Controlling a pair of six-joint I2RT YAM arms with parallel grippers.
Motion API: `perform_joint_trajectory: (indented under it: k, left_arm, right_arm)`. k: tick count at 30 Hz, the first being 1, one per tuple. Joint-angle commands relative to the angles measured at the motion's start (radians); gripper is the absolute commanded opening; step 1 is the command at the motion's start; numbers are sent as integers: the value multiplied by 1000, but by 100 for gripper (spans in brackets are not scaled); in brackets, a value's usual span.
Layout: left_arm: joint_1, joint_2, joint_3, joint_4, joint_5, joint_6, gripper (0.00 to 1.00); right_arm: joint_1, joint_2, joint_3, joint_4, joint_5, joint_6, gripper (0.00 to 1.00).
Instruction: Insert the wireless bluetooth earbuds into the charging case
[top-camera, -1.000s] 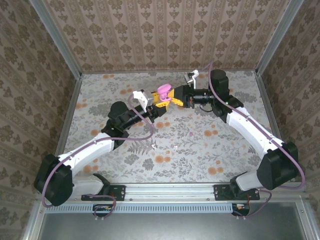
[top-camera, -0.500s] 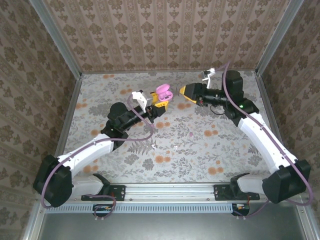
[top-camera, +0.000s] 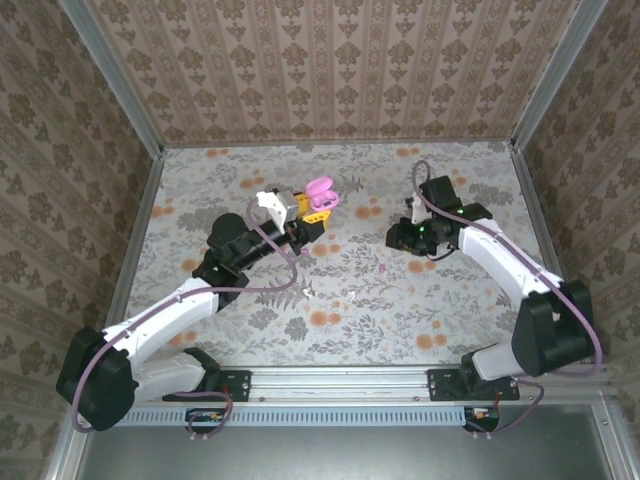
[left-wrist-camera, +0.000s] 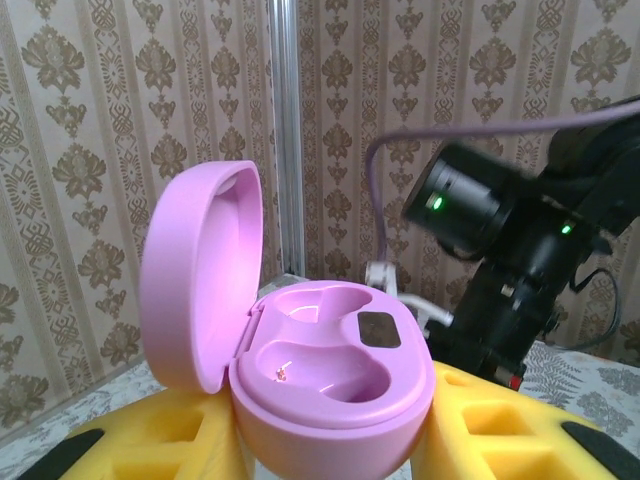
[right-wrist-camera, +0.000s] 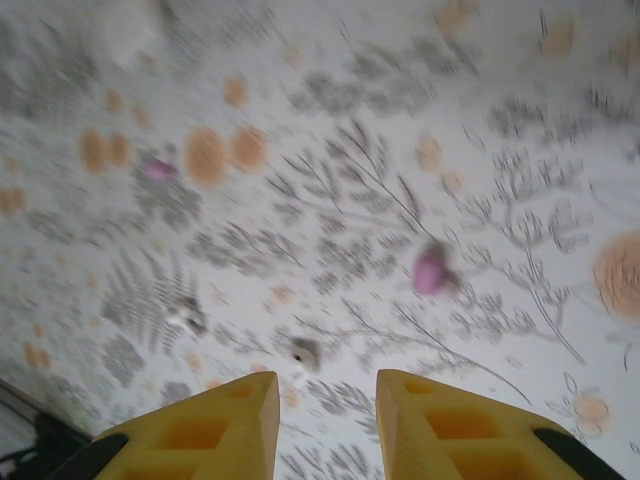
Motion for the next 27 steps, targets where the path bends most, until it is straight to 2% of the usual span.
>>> perform_joint_trajectory:
  k: [1,14,27]
  left_arm:
    - [2,-20,-7,-9,-8,-22,39]
    - [3,-27,-4,-18,-4,-26,39]
    - [2,-29,5,-34,-8,-20,39]
  right_arm:
    - [12,65,-7,-74,11,-48,33]
    - [86,252,48,-74,79,0,30]
    - [100,316,65,-36,137,26,29]
